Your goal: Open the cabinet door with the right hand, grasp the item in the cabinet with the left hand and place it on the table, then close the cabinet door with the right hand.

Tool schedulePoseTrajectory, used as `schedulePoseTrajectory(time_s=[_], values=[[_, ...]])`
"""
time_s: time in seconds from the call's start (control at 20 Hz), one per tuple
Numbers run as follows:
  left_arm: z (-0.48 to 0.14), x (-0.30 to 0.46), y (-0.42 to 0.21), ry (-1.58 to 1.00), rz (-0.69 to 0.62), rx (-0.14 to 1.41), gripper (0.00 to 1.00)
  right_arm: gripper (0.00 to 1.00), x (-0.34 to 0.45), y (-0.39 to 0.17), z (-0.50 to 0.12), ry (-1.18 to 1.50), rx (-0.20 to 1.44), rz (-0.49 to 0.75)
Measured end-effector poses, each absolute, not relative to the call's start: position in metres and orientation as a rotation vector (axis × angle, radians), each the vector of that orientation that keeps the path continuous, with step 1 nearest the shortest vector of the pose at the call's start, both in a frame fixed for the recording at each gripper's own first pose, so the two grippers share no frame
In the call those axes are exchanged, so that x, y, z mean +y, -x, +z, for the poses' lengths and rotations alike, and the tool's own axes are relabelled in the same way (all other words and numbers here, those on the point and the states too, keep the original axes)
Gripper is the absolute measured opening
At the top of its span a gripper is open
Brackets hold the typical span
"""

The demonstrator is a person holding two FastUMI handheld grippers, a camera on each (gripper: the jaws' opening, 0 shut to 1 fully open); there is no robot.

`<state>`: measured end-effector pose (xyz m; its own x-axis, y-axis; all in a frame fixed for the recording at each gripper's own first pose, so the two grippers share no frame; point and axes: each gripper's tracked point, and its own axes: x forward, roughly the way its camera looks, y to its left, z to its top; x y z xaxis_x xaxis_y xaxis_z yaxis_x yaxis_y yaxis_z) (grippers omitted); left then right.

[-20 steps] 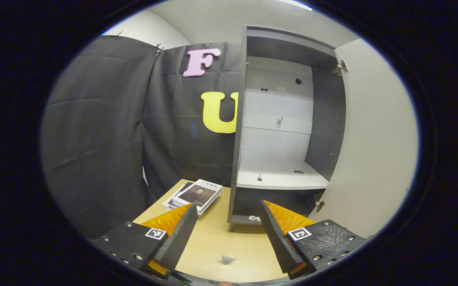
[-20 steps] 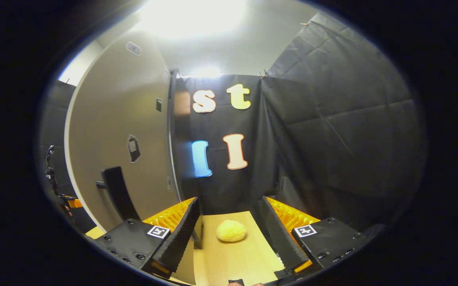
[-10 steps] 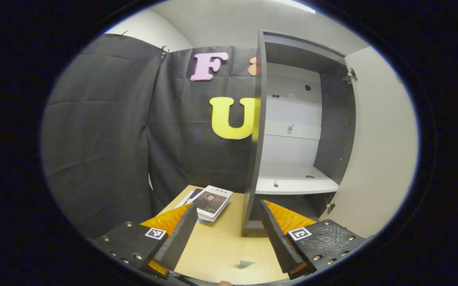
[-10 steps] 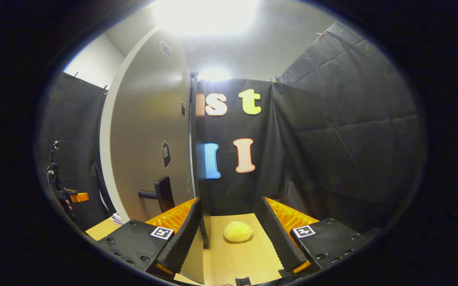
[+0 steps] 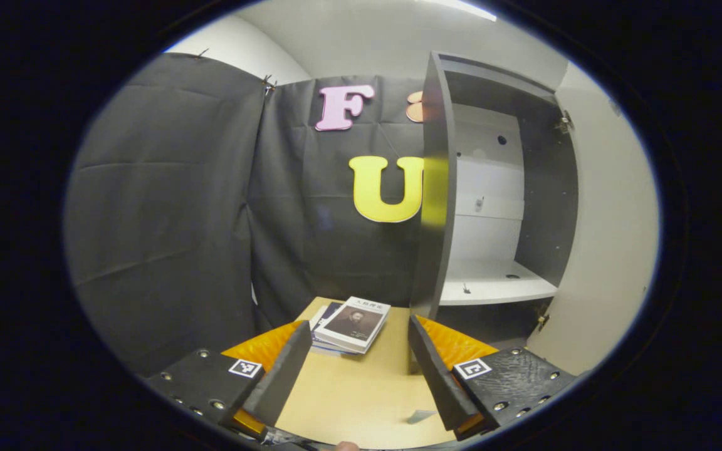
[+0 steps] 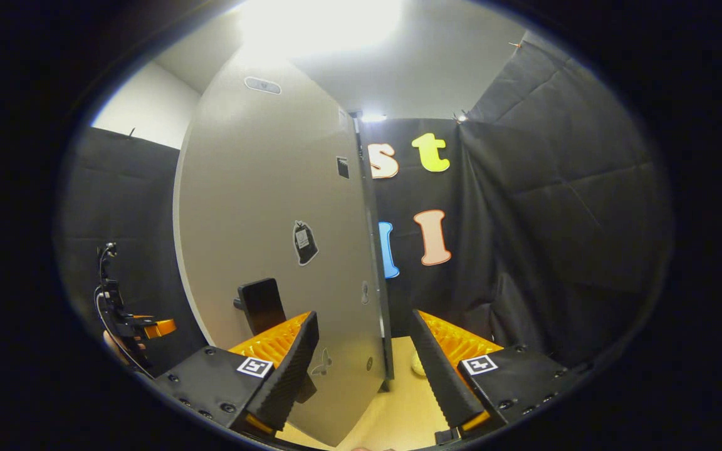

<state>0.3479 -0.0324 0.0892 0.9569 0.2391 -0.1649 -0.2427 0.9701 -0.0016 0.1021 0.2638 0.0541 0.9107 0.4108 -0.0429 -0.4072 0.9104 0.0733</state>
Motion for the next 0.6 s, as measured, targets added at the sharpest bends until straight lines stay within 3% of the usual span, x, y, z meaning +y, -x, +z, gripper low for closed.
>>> schedulePoseTrajectory(time_s=[0.1,0.2,0.35,0.55,0.6], values=[[0.092,-0.015,-0.345,0.020,0.276,0.137,0.92,0.93,0.288,-0.105,0.055,-0.055,0.051,0.453],[0.083,-0.007,-0.344,0.029,0.285,0.145,0.98,0.94,0.309,-0.107,0.053,-0.073,0.057,0.485],[0.075,0.006,-0.343,0.035,0.287,0.163,0.92,0.94,0.337,-0.102,0.050,-0.096,0.070,0.534],[0.073,0.013,-0.344,0.033,0.277,0.159,0.95,0.94,0.373,-0.110,0.043,-0.109,0.088,0.587],[0.075,0.014,-0.345,0.038,0.273,0.151,0.92,0.87,0.384,-0.112,0.041,-0.120,0.100,0.606]])
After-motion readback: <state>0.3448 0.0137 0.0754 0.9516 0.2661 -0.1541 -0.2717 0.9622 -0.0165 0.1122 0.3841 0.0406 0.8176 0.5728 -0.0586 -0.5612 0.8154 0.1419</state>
